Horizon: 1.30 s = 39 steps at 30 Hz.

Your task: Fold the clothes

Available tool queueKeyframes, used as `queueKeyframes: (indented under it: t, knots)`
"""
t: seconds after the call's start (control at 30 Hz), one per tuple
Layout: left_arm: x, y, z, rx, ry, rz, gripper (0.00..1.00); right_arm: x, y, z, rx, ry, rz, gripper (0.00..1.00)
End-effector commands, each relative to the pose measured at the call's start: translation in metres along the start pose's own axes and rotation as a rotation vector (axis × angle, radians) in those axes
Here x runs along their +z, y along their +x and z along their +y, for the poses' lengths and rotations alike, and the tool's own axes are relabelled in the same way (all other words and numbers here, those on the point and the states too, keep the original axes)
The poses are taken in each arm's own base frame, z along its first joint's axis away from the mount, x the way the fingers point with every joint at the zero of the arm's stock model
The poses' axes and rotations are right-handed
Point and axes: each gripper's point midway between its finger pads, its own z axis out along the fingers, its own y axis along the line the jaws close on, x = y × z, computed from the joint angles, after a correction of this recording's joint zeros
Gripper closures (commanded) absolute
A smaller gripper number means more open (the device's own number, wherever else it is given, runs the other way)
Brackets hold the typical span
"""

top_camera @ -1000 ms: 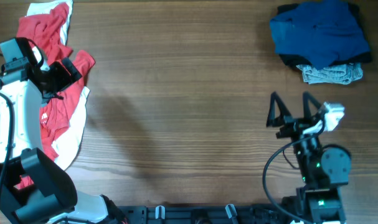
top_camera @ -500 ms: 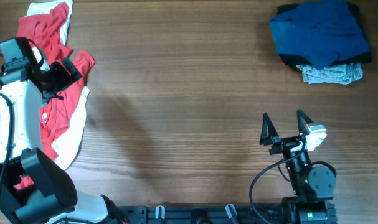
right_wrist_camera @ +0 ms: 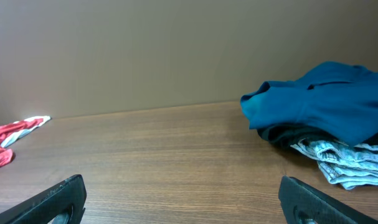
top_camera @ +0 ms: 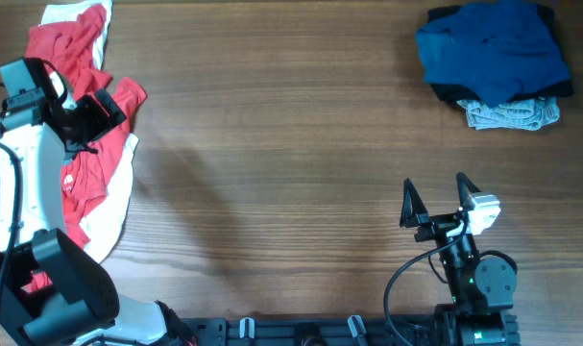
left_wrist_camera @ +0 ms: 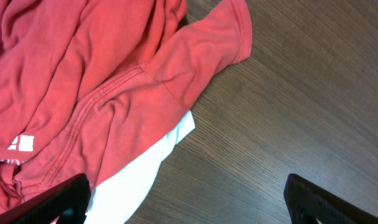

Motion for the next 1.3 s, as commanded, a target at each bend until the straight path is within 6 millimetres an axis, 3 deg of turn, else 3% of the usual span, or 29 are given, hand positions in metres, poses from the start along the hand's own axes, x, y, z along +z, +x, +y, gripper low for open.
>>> queueKeyframes:
  t: [0.0, 0.4, 0.53, 0.7, 0.83, 0.93, 1.0, 1.13, 1.27]
  knots:
    - [-0.007, -0.008, -0.003, -0.01, 0.017, -0.026, 0.0, 0.0, 0.0, 0.0, -0.014, 0.001, -0.002, 0.0]
    - [-0.007, -0.008, -0.003, -0.01, 0.017, -0.025, 0.0, 0.0, 0.0, 0.0, -0.014, 0.001, -0.002, 0.0]
    - [-0.018, -0.011, -0.005, -0.006, 0.023, -0.053, 0.0, 0.0, 0.0, 0.0, -0.014, 0.001, -0.002, 0.0]
    - [-0.072, -0.024, -0.021, 0.022, 0.077, -0.192, 0.0, 0.0, 0.0, -0.001, -0.014, 0.002, -0.002, 0.0]
    - [-0.138, -0.031, -0.051, 0.089, 0.164, -0.386, 0.0, 0.0, 0.0, 0.0, -0.014, 0.001, -0.002, 0.0]
    - [-0.18, -0.025, -0.071, 0.142, 0.24, -0.524, 0.0, 0.0, 0.0, 0.0, -0.014, 0.001, -0.002, 0.0]
    - [-0.204, -0.01, -0.077, 0.171, 0.285, -0.6, 0.0, 0.0, 0.0, 0.0, -0.014, 0.001, -0.002, 0.0]
    - [-0.214, 0.026, -0.074, 0.199, 0.338, -0.65, 0.0, 0.0, 0.0, 0.0, -0.014, 0.001, -0.002, 0.0]
    - [-0.202, 0.063, -0.066, 0.225, 0.404, -0.696, 0.0, 0.0, 0.0, 0.0, -0.014, 0.001, -0.002, 0.0]
